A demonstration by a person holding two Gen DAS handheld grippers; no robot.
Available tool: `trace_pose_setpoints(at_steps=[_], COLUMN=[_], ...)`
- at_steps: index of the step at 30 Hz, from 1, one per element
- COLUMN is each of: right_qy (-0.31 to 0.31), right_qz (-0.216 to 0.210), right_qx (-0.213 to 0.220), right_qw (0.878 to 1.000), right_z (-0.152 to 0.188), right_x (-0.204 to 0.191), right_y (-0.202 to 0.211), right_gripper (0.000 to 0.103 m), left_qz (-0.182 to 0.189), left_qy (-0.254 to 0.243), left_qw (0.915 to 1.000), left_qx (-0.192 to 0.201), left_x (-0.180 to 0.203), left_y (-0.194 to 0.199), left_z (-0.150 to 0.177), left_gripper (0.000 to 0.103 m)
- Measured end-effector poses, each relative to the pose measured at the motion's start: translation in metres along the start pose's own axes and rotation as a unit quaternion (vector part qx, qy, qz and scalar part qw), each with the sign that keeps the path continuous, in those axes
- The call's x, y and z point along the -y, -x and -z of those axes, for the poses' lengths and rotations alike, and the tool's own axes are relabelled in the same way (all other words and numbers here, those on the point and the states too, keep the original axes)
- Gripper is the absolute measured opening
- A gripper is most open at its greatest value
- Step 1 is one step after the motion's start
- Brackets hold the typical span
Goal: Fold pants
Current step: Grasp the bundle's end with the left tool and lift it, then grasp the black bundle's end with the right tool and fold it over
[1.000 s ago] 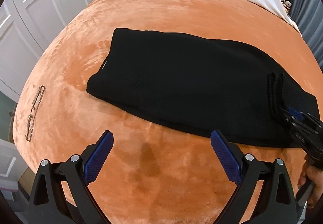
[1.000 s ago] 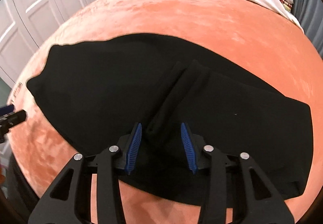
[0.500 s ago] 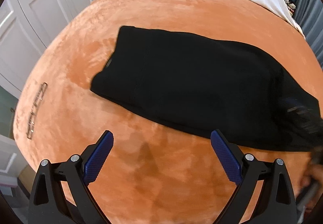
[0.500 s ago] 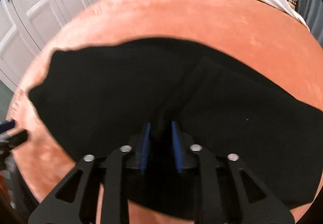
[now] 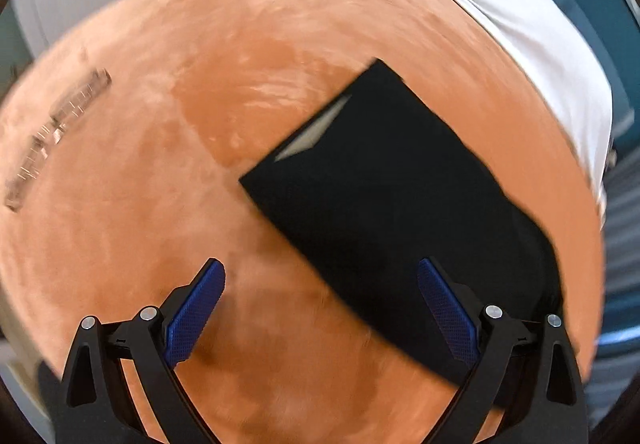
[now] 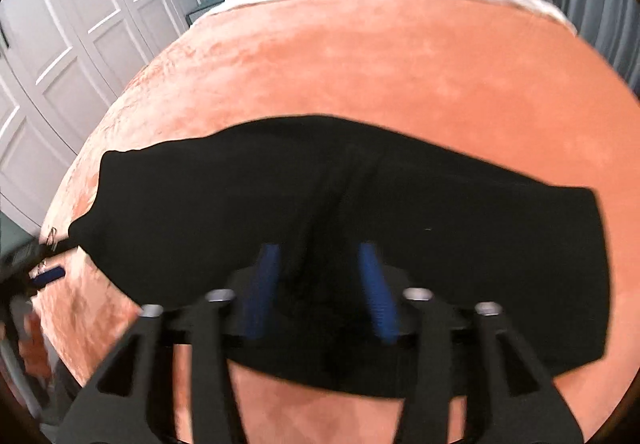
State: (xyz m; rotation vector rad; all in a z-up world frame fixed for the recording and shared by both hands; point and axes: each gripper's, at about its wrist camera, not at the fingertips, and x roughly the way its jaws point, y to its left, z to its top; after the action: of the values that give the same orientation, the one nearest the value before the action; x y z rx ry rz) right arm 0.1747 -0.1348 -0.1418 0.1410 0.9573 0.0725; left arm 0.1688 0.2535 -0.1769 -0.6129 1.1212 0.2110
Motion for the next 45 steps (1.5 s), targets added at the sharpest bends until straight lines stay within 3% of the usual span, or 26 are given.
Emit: trace_pose_setpoints(at_steps=[1, 2, 6, 7, 9, 10, 13, 16, 18, 20, 25, 28, 30, 32, 33, 35, 36, 37, 39, 45], right_qy=[0.005, 0.006, -0.01, -0.016, -0.025, -0.027, -0.034, -0.048, -0.062, -0.078, -0.125, -0.157, -0.173, -0.189, -0.192, -0.201, -0.202, -0.203, -0.198, -0.193], right_qz=[0.012, 0.015, 0.014, 0.01, 0.008, 0.007, 0.006, 0.011, 0.018, 0.019, 0.025, 0.022, 0.022, 0.028, 0.028, 0.03, 0.029, 0.028, 0.018, -0.069], right_qx=[0.014, 0.017, 0.011, 0.006, -0.003, -0.006, -0.006, -0.003, 0.001, 0.007, 0.02, 0.027, 0.028, 0.024, 0.022, 0.021, 0.023, 0.024, 0.024, 0.017], right_qw=[1.0, 1.0, 1.0, 1.0, 1.0, 1.0, 0.999, 0.999, 0.998, 0.997, 0.992, 0.987, 0.984, 0.981, 0.981, 0.979, 0.979, 0.979, 0.98, 0.979], right_z=[0.006, 0.01, 0.027, 0.032, 0.038, 0.041, 0.048, 0.052, 0.054, 0.057, 0.066, 0.073, 0.08, 0.088, 0.091, 0.094, 0.095, 0.094, 0.089, 0.054], right_x=[-0.003, -0.005, -0.005, -0.003, -0.003, -0.001, 0.004, 0.016, 0.029, 0.042, 0.085, 0.112, 0.129, 0.146, 0.151, 0.163, 0.167, 0.171, 0.174, 0.161], right_y=[0.012, 0.016, 0.028, 0.029, 0.026, 0.026, 0.031, 0.038, 0.043, 0.05, 0.066, 0.076, 0.08, 0.081, 0.082, 0.085, 0.087, 0.089, 0.089, 0.067], right_gripper=[0.07, 0.072, 0.072, 0.072, 0.075, 0.077, 0.077, 0.084, 0.084, 0.084, 0.084, 0.085, 0.085, 0.085, 0.084, 0.085, 0.085, 0.085, 0.085, 0.088], left_qz=[0.017, 0.04, 0.048, 0.051, 0.036, 0.051, 0.05, 0.03, 0.033, 0.059, 0.104, 0.092, 0.058, 0.02, 0.017, 0.017, 0.017, 0.02, 0.037, 0.014], left_qy=[0.017, 0.038, 0.062, 0.059, 0.049, 0.052, 0.035, -0.051, -0.11, -0.167, -0.285, -0.35, -0.377, -0.371, -0.367, -0.375, -0.382, -0.384, -0.378, -0.4], left_qw=[0.9996, 0.9982, 0.9968, 0.9969, 0.9981, 0.9972, 0.9981, 0.9967, 0.9893, 0.9782, 0.9466, 0.93, 0.9243, 0.9265, 0.9282, 0.9267, 0.9238, 0.923, 0.925, 0.9154], left_qx=[-0.011, -0.024, -0.014, -0.006, -0.012, -0.017, 0.002, 0.056, 0.09, 0.108, 0.108, 0.067, 0.009, -0.058, -0.061, -0.025, -0.017, -0.015, -0.004, 0.043], left_x=[-0.003, -0.006, -0.007, -0.004, -0.001, -0.001, 0.009, 0.053, 0.095, 0.143, 0.247, 0.294, 0.306, 0.304, 0.3, 0.292, 0.29, 0.287, 0.276, 0.253], left_y=[-0.007, -0.018, -0.032, -0.031, -0.035, -0.035, -0.018, 0.021, 0.051, 0.077, 0.098, 0.066, 0.025, -0.018, -0.022, -0.007, 0.001, 0.007, 0.026, 0.064], left_z=[-0.006, -0.011, -0.02, -0.021, -0.024, -0.026, -0.025, -0.013, 0.0, 0.021, 0.091, 0.147, 0.176, 0.196, 0.199, 0.206, 0.206, 0.209, 0.203, 0.195], left_gripper=[0.095, 0.095, 0.09, 0.064, 0.026, 0.019, 0.015, 0.015, 0.015, 0.015, 0.015, 0.019, 0.023, 0.023, 0.023, 0.027, 0.039, 0.062, 0.077, 0.081])
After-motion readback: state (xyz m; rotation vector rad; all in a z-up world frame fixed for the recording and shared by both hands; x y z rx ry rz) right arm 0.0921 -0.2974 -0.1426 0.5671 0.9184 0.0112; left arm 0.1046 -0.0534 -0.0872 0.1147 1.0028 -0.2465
